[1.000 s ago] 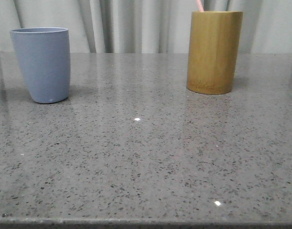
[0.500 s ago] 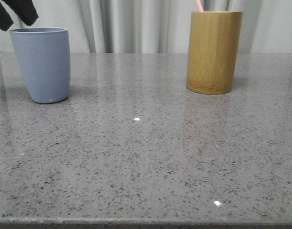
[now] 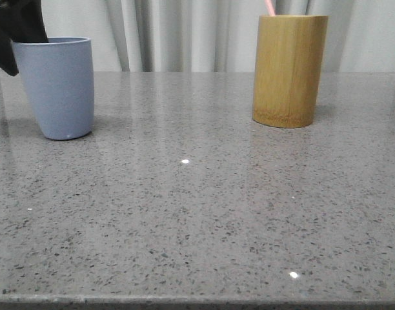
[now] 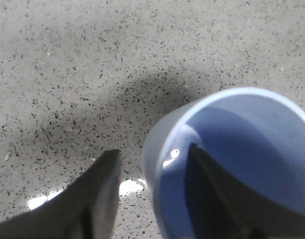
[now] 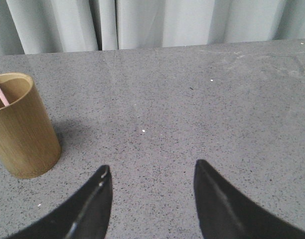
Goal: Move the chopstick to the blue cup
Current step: 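Lower the left gripper onto the blue cup rim and grasp it, then drag the blue cup with the left gripper toward the bamboo holder, then open the left gripper and lift it off the blue cup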
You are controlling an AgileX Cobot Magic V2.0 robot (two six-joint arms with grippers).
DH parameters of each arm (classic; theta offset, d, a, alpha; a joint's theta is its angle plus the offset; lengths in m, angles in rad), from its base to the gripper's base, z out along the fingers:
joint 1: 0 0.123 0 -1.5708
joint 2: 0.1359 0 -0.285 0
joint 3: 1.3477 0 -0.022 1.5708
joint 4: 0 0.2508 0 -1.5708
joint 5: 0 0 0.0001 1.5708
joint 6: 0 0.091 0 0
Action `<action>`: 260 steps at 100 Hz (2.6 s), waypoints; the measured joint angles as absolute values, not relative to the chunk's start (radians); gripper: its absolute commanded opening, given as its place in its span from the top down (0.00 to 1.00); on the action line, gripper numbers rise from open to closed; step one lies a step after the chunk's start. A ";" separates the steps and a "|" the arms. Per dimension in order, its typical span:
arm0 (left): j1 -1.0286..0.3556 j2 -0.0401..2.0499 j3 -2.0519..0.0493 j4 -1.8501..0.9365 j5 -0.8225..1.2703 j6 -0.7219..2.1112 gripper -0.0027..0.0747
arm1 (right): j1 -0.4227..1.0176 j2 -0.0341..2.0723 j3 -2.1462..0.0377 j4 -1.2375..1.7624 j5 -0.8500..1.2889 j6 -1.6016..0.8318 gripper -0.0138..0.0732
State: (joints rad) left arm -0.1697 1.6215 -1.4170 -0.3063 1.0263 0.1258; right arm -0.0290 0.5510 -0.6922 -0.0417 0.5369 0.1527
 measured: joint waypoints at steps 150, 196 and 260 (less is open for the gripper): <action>-0.376 1.923 -1.802 -0.349 1.080 0.075 0.78 | -0.029 0.551 -0.692 -0.042 0.537 0.153 0.39; -0.376 1.925 -1.802 -0.423 1.059 0.074 0.38 | -0.029 0.551 -0.692 -0.042 0.537 0.153 0.39; -0.376 1.661 -1.743 -0.350 0.970 0.093 0.45 | -0.029 0.552 -0.692 -0.042 0.537 0.153 0.39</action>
